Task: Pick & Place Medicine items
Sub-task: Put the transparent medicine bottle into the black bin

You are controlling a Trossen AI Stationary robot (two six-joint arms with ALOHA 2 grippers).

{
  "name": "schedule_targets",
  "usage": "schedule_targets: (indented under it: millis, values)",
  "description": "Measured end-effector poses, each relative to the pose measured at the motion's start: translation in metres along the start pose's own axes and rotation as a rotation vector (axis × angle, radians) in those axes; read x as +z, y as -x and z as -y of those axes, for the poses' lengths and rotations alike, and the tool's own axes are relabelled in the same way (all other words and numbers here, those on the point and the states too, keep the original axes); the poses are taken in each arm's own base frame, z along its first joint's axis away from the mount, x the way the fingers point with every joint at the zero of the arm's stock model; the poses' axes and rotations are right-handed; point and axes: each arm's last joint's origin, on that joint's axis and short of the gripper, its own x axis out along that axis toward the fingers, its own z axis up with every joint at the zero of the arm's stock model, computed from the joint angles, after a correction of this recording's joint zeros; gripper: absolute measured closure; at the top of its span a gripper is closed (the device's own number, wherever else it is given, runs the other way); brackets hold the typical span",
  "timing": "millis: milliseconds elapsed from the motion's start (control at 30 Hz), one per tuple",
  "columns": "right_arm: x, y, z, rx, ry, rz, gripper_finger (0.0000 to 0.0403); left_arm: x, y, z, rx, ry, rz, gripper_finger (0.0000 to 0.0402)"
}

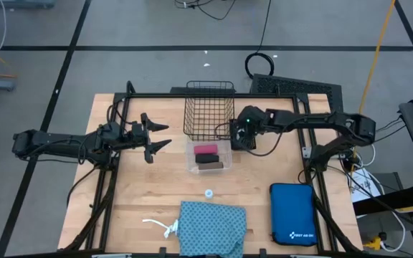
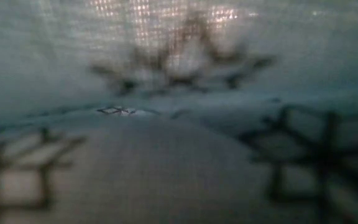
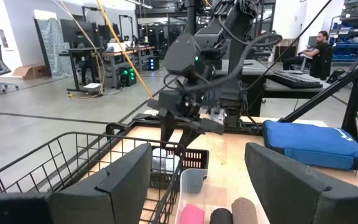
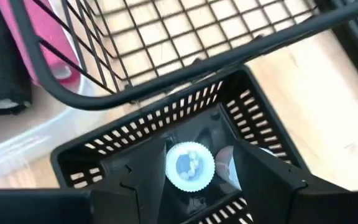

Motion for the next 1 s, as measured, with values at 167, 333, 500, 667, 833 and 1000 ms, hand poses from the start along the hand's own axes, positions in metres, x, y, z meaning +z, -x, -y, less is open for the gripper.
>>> schedule_targets:
  millis: [167, 333, 500, 667, 833, 1000]
  values:
    - [0.003, 0.013, -0.003, 0.011, 0.001, 0.052, 0.0222, 0.000, 0.000, 0.000, -0.001, 0.000, 0.000, 0.0133]
    - [0.007, 0.026, -0.012, 0.039, 0.023, 0.118, 0.0222, 0.000, 0.000, 0.000, 0.000, 0.000, 0.000, 0.0133]
    - [0.011, 0.035, -0.025, 0.077, 0.053, 0.193, 0.0222, 0.000, 0.000, 0.000, 0.000, 0.000, 0.000, 0.0133]
    - [0.013, 0.041, -0.041, 0.121, 0.090, 0.242, 0.0222, 0.000, 0.000, 0.000, 0.000, 0.000, 0.000, 0.0133]
    - [0.013, 0.045, -0.058, 0.164, 0.132, 0.275, 0.0222, 0.000, 0.000, 0.000, 0.000, 0.000, 0.000, 0.0133]
    - [0.013, 0.051, -0.075, 0.212, 0.170, 0.321, 0.0222, 0.000, 0.000, 0.000, 0.000, 0.000, 0.000, 0.0133]
